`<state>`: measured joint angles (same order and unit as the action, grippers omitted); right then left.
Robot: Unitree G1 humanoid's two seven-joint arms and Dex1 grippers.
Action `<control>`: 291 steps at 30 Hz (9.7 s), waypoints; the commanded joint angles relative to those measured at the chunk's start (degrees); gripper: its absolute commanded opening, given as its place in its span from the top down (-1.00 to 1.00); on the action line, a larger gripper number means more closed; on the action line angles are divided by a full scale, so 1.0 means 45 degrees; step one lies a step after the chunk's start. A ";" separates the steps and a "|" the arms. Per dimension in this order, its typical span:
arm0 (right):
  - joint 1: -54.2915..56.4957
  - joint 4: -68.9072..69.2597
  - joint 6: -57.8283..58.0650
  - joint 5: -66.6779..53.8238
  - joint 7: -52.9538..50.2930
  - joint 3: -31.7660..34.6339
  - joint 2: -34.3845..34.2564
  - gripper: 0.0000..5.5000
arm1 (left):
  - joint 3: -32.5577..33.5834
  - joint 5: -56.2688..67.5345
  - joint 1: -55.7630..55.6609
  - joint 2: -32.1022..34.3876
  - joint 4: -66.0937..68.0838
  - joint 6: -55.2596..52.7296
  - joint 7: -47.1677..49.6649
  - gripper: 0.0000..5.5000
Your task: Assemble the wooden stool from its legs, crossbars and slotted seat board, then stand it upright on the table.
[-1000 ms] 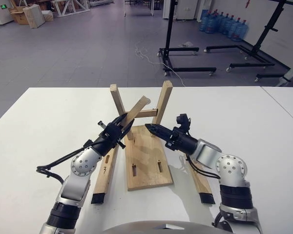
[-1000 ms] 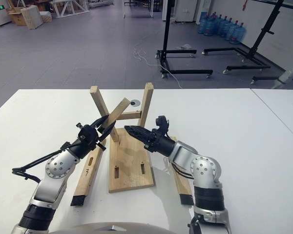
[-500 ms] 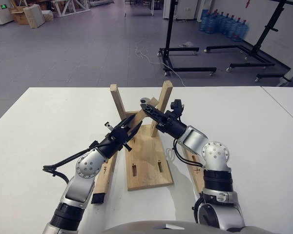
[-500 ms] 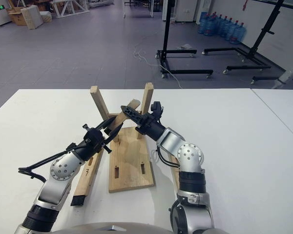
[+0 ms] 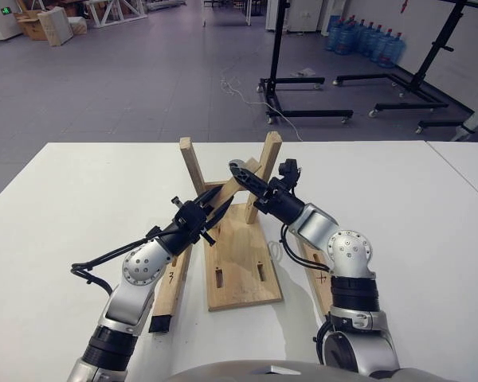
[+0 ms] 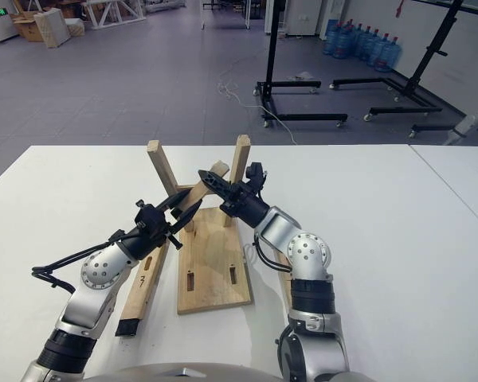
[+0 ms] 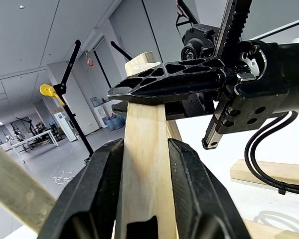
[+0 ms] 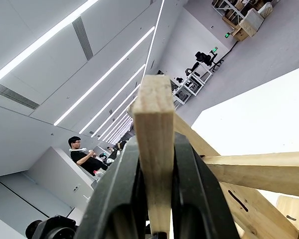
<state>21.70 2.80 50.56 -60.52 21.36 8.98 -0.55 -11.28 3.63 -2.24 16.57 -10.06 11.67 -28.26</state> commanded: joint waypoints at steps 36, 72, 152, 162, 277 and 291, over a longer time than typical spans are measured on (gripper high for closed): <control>-0.9900 0.9936 -0.3490 0.4737 -0.5818 -0.0216 0.3834 0.86 | 0.3037 -0.0370 0.2286 0.0190 -0.3880 -0.3688 0.2730 -0.01; -0.9543 0.8123 -0.2760 0.6322 -0.4779 0.0100 0.3433 0.86 | 0.2689 -0.0362 0.2534 0.0129 -0.3649 -0.3417 0.2602 -0.01; -0.5268 -0.0028 -0.8264 1.0814 -0.2862 -0.0859 0.2244 0.69 | 0.2443 -0.0980 -0.0007 -0.1122 0.1248 -0.0202 0.3794 -0.01; -0.5369 0.1037 -0.8251 1.0235 -0.2186 -0.0362 0.2416 0.06 | 0.2532 -0.1009 0.0094 -0.1020 0.1092 -0.0205 0.3847 -0.01; -0.3202 -0.7525 -0.9731 1.0242 0.5111 0.0759 0.7958 0.60 | 0.2480 -0.1246 0.1169 -0.1294 0.0325 -0.0347 0.4150 -0.01; -0.2217 -0.2959 -0.0488 -0.0345 0.6856 0.4598 0.6836 0.60 | 0.3187 0.8793 0.1310 0.0496 -0.3431 -0.4872 -0.1209 -0.01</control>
<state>9.66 -19.54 35.21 -45.85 48.52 25.01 30.19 1.00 26.83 3.22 13.17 -17.82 -0.05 -25.61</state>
